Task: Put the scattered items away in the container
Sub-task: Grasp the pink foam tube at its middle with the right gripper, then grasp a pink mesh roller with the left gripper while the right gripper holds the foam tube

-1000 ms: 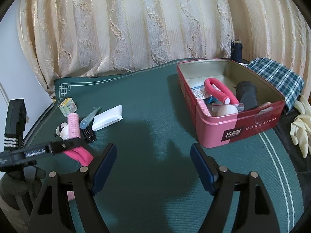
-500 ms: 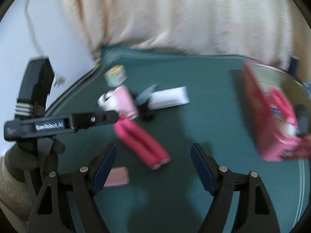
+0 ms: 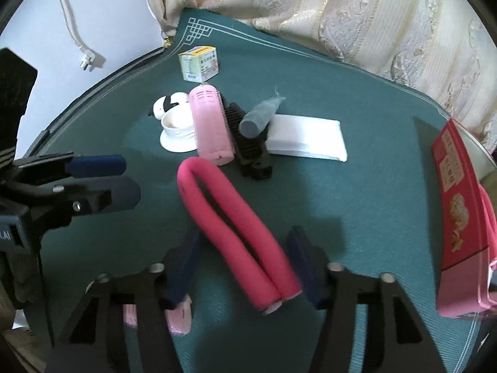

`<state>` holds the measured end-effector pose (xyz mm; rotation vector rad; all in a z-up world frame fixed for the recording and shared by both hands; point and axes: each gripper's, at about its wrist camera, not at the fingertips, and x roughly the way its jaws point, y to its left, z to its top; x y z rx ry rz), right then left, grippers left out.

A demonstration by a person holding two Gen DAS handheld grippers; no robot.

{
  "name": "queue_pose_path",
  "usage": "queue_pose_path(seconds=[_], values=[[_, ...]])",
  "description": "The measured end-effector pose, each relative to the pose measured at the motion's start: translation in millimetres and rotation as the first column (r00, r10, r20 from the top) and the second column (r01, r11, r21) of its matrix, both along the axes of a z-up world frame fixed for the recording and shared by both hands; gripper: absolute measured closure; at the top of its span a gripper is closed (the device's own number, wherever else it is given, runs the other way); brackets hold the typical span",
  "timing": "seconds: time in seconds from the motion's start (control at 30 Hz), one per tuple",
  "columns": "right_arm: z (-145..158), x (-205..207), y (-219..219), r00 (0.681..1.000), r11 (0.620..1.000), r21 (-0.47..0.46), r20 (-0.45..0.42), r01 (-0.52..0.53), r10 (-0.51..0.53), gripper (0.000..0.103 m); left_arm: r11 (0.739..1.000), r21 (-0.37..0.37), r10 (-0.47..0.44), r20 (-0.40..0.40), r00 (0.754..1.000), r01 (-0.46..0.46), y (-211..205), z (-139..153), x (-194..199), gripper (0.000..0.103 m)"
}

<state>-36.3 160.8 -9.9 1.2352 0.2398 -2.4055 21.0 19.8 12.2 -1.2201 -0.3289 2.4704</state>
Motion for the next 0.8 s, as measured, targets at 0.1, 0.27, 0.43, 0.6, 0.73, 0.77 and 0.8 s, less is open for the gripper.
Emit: queue_pose_path(seconds=[0.1,0.27,0.43,0.6,0.73,0.77,0.8], values=[[0,1,16,0.999,0.998,-0.039,0.003,0.04,-0.04,0.059,1.0,-0.012,-0.012,-0.005,1.0,0.012,5,0,1,0.036],[0,4,45,0.989,0.986,-0.067,0.004,0.15,-0.15,0.06,0.999,-0.016,-0.046,-0.006,0.999,0.046,15,2,5,0.036],[2,12,63,0.978,0.974,-0.095,0.01,0.207,-0.207,0.06,0.992,-0.034,-0.123,-0.009,0.992,0.122,36,3,13,0.036],[1,14,69,0.975,0.968,-0.115,0.015,0.224,-0.224,0.06,0.974,-0.068,-0.218,-0.019,0.976,0.216,57,6,25,0.036],[0,13,68,0.975,0.968,-0.115,0.013,0.223,-0.223,0.06,0.95,-0.141,-0.287,-0.029,0.958,0.28,69,6,38,0.036],[0,13,67,0.974,0.967,-0.117,0.014,0.224,-0.224,0.06,0.944,-0.16,-0.296,-0.035,0.954,0.287,71,5,41,0.036],[0,14,68,0.974,0.967,-0.119,0.014,0.224,-0.224,0.06,0.938,-0.185,-0.306,-0.041,0.951,0.294,73,4,44,0.036]])
